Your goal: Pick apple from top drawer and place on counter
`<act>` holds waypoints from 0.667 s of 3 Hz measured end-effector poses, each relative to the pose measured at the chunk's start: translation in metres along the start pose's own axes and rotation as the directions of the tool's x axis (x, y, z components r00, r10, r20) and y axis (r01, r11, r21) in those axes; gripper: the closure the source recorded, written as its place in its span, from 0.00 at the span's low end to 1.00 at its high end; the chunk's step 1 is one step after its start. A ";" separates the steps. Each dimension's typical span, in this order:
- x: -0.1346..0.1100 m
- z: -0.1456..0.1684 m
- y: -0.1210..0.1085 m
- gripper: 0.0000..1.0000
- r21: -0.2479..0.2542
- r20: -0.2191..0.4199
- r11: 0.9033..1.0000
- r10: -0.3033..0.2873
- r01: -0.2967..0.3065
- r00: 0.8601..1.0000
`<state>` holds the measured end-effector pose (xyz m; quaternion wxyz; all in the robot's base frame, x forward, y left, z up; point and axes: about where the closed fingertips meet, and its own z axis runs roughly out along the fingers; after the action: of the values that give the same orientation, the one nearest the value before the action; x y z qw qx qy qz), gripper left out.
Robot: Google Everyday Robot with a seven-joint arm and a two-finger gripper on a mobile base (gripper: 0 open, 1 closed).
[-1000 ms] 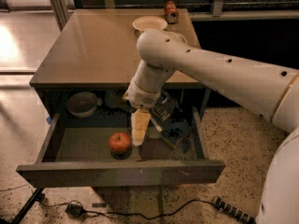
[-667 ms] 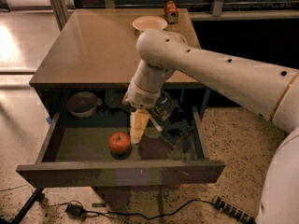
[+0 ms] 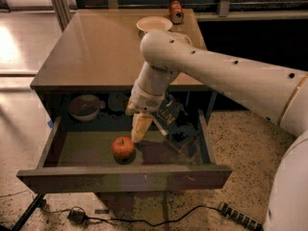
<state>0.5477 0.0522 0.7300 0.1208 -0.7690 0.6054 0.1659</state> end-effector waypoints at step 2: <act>-0.001 -0.004 0.000 0.19 0.005 -0.005 1.000 -0.001 0.001 1.000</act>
Offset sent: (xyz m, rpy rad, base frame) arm 0.0038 -0.0049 0.0170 -0.0119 -0.0290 -0.0089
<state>0.5483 0.0513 0.7336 0.1214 -0.7694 0.6057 0.1624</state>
